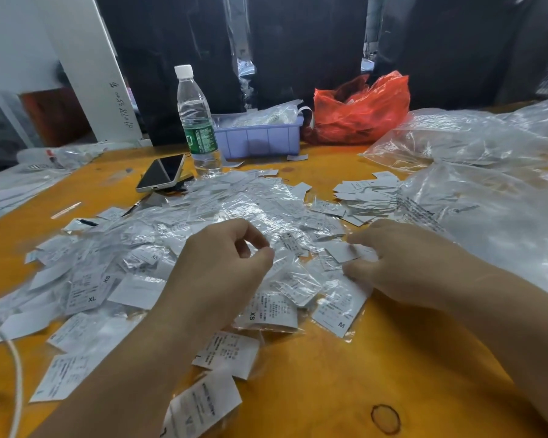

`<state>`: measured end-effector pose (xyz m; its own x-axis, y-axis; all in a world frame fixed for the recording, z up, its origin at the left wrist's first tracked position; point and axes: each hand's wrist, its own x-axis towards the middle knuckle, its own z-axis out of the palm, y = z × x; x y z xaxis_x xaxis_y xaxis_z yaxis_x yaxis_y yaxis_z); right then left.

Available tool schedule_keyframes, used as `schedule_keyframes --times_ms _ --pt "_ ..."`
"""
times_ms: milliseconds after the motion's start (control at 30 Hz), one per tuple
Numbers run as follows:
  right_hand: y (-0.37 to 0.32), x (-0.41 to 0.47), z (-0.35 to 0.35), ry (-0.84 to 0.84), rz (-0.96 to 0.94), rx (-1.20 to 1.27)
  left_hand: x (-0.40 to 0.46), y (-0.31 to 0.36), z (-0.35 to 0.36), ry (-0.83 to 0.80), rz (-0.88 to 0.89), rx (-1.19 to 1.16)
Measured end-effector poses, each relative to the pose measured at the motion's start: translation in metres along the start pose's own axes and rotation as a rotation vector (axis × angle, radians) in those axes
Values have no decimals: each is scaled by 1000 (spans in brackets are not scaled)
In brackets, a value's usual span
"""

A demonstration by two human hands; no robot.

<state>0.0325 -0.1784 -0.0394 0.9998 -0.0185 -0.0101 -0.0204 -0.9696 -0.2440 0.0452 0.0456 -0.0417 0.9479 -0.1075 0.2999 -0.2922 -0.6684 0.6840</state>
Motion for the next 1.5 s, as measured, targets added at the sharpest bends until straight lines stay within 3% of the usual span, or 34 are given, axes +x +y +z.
schedule_keyframes --times_ms 300,533,767,833,900,1000,1067,1200,1367,1500 --pt "-8 -1 6 192 -112 -27 -1 2 2 5 20 -56" --pt "-14 -1 7 172 -141 65 1 2 -1 46 21 -93" --pt "-16 -2 10 270 -198 17 0 4 -2 50 24 -93" --pt "-15 -4 8 330 -235 157 0 4 -3 57 25 -114" --pt "-17 -6 3 317 -224 509 -1 5 -4 60 29 -142" --pt "-22 -10 -4 67 -223 1080 -1 7 -2 -2 11 -198" --pt "-24 -12 -5 -80 -210 1287 -1 9 0 -85 -15 -289" --pt "-28 -15 -6 -212 -201 1358 -4 15 0 -201 31 -448" --pt "-29 -14 -3 -294 -115 1433 -4 14 3 -249 77 -476" --pt "-26 -13 -5 -354 -41 1723 -3 11 5 -231 24 -484"
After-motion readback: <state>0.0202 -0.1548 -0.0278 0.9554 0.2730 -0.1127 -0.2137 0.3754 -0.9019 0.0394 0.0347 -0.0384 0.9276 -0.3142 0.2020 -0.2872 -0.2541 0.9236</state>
